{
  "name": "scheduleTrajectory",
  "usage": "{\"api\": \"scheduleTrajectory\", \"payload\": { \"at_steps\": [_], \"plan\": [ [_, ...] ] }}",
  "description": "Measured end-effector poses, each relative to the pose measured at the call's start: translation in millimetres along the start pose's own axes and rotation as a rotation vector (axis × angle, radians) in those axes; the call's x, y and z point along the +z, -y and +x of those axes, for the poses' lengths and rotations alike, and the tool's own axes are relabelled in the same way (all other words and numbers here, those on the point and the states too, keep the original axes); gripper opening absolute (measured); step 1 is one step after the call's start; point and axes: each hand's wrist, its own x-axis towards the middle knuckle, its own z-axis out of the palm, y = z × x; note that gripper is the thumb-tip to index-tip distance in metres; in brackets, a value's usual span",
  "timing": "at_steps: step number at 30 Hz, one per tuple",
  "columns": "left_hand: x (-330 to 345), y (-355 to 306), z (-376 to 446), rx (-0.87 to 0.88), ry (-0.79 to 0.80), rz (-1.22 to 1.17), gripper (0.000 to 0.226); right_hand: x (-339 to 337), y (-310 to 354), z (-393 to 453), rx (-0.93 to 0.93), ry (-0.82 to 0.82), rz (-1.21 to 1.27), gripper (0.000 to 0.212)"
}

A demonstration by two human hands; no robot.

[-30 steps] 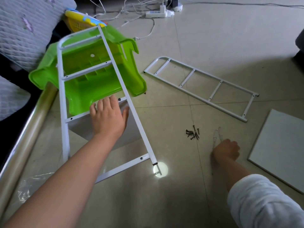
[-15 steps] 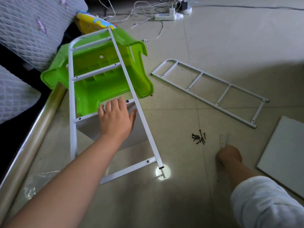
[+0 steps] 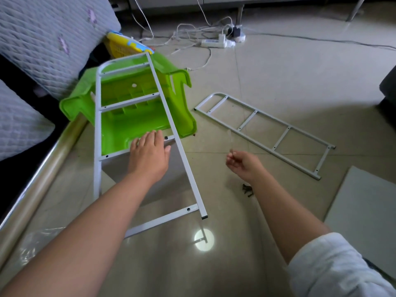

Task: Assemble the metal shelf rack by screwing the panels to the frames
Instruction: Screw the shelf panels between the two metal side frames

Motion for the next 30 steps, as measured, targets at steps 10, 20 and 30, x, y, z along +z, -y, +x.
{"api": "scheduleTrajectory", "payload": {
  "at_steps": [10, 20, 30],
  "plan": [
    [-12, 23, -3, -0.002, 0.043, -0.047, 0.039, 88, 31, -54, -0.246, 0.417, 0.039, 0.056],
    [1, 45, -8, 0.056, -0.08, 0.044, 0.047, 123, 17, -64, -0.712, 0.203, -0.811, 0.027],
    [-6, 51, -21, 0.035, -0.012, -0.062, 0.08, 136, 10, -73, -0.953, 0.136, -1.188, 0.018]
  ]
}}
